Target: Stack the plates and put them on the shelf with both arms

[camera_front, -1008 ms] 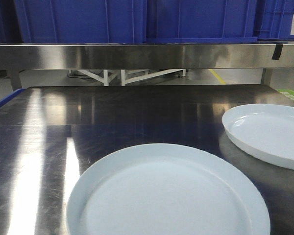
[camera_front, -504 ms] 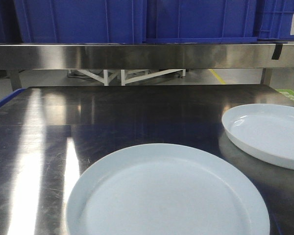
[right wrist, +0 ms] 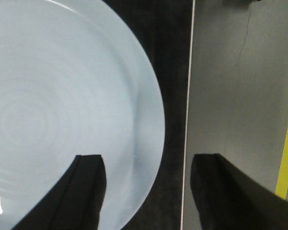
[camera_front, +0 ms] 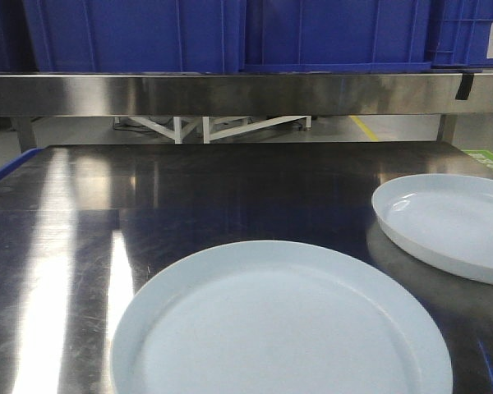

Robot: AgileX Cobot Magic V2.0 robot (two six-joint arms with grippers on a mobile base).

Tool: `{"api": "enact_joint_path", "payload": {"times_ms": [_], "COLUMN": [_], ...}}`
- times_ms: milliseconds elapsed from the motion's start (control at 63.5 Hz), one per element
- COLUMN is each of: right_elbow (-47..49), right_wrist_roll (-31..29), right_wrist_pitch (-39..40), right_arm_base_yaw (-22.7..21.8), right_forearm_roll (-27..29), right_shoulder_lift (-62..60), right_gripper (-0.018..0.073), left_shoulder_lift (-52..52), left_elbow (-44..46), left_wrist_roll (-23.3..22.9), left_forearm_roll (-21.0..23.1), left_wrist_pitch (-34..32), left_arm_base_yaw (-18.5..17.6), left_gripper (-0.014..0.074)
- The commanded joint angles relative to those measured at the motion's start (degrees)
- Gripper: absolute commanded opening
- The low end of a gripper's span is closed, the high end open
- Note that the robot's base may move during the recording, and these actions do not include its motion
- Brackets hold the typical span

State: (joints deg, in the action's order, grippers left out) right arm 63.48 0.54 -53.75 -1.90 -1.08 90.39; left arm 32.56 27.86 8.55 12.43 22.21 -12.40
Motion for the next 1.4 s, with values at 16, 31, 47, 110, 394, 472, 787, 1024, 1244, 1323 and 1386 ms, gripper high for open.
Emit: {"api": "enact_joint_path", "payload": {"times_ms": [16,31,47,110,394,472,787,1024,1244,1323,1386], "right_elbow": [1.9,1.9,1.9,1.9,1.9,1.9,1.9,1.9,2.0,2.0,2.0], "right_wrist_roll": [-0.5,-0.5,-0.5,-0.5,-0.9,-1.2,-1.4,-1.4,-1.7,-3.1,-5.6], "right_wrist_pitch": [2.5,2.7,2.8,3.7,4.7,4.7,2.2,2.4,2.5,2.1,1.4], "right_arm_base_yaw": [-0.6,-0.6,-0.6,-0.6,-0.6,-0.6,-0.6,-0.6,-0.4,-0.4,-0.1], "right_forearm_roll": [-0.8,-0.7,-0.7,-0.7,-0.7,-0.7,-1.4,-1.5,2.3,7.6,13.0], "right_shoulder_lift": [-0.2,0.0,0.4,1.3,5.4,5.4,5.0,-2.7,-15.8,-21.0,-23.9], "right_gripper": [0.0506,0.0506,0.0506,0.0498,0.0482,0.04,0.006,0.0057,0.0057,0.0057,0.0057], "left_shoulder_lift": [-0.1,-0.1,-0.1,-0.1,-0.1,-0.1,-0.1,-0.1,-0.1,-0.1,-0.1], "left_elbow": [1.7,1.7,1.7,1.7,1.7,1.7,1.7,1.7,1.7,1.7,1.7], "left_wrist_roll": [-0.6,-0.6,-0.6,-0.6,-0.6,-0.6,-0.6,-0.6,-0.6,-0.6,-0.6], "left_forearm_roll": [1.0,1.0,1.0,1.0,1.0,1.0,1.0,1.0,1.0,1.0,1.0], "left_wrist_pitch": [-4.6,-4.6,-4.6,-4.6,-4.6,-4.6,-4.6,-4.4,-4.4,-4.4,-4.5], "left_arm_base_yaw": [0.0,0.0,0.0,0.0,0.0,0.0,0.0,0.0,0.0,0.0,0.0], "left_gripper": [0.0084,0.0084,0.0084,0.0084,0.0084,0.0084,0.0084,0.0084,0.0084,0.0084,0.0084]}}
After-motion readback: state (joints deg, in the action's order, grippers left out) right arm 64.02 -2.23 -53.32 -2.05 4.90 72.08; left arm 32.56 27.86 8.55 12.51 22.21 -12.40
